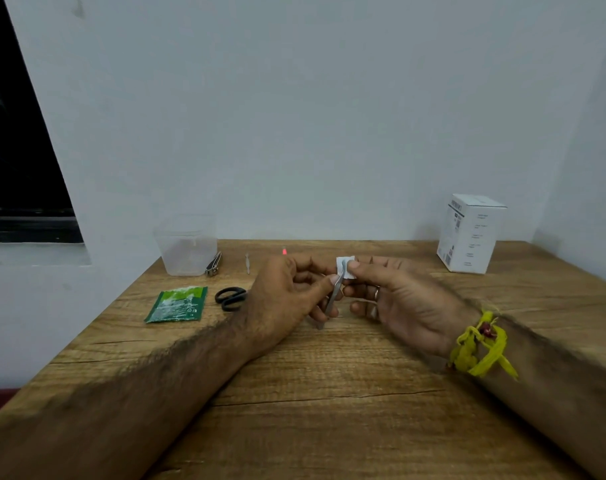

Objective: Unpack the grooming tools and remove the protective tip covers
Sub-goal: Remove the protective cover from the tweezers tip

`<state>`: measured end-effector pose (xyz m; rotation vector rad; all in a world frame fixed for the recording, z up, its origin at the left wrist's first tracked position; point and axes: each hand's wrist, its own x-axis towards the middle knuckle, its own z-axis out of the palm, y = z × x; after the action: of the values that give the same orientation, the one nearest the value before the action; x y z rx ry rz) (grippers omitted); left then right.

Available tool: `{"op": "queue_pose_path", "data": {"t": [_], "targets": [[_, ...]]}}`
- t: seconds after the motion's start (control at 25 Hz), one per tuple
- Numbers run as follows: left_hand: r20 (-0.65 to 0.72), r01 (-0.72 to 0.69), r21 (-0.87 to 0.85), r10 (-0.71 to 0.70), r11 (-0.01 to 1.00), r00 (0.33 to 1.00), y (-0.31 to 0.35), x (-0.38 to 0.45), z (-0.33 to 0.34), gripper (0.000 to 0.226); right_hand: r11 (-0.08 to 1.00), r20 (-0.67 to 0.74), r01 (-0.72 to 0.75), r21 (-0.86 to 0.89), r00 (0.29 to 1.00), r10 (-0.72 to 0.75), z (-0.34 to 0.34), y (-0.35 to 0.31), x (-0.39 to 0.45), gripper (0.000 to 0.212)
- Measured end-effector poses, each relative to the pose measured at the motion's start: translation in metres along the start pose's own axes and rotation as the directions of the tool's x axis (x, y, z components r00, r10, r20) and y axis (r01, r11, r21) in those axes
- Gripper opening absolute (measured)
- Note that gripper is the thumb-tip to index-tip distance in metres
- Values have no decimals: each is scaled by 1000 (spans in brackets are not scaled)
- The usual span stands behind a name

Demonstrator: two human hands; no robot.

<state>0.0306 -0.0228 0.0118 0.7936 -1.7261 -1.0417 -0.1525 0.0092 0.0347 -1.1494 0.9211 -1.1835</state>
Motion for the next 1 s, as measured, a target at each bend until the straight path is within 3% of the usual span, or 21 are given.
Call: {"op": "queue_pose_path", "data": {"t": [0.48, 0.68, 1.0], "targets": [[-28, 9, 26, -9, 1000, 1000, -3, 2, 0, 19, 992, -36, 21, -125, 999, -26, 1, 3, 1, 15], [37, 28, 9, -28, 1000, 999, -1, 1, 1, 28, 998, -59, 35, -49, 998, -38, 0, 0, 0, 14], [-56, 42, -46, -45, 998, 997, 1, 0, 1, 20, 991, -63, 54, -124, 996, -62, 1, 4, 0, 13]]}}
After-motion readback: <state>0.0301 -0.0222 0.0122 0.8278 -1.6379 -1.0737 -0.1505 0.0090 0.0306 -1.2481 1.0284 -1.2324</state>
